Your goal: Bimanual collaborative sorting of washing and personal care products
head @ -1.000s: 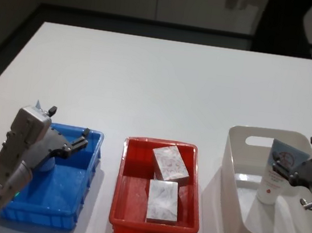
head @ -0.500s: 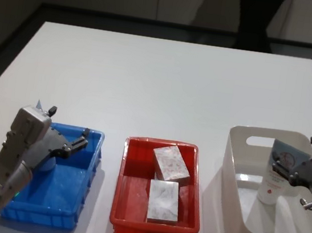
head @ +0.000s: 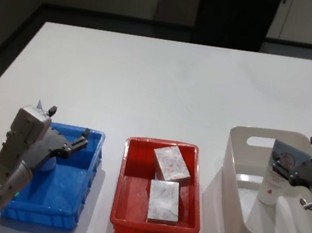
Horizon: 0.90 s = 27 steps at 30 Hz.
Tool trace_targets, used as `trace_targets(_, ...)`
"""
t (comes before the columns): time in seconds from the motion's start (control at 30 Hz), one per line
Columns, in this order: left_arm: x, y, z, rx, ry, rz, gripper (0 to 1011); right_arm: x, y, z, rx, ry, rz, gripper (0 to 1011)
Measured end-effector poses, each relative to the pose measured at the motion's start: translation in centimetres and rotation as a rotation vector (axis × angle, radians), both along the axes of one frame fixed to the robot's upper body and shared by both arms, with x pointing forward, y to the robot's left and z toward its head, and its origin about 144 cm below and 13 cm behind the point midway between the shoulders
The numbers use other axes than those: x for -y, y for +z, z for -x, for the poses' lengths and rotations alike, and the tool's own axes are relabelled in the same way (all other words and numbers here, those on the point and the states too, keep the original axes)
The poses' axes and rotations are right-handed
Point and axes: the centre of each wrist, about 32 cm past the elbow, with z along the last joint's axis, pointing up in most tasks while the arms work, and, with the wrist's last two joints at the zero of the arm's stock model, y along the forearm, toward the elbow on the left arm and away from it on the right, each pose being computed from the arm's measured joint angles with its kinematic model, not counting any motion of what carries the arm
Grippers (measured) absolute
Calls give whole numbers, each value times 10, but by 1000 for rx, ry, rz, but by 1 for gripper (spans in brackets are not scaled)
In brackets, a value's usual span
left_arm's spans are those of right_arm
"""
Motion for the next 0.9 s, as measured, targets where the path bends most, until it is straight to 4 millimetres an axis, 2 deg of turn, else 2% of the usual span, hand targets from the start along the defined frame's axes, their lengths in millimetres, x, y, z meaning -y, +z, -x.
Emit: trace_targets(0.9, 0, 0, 0, 0, 0, 0, 1001, 0, 0, 0, 0, 0, 0, 1001)
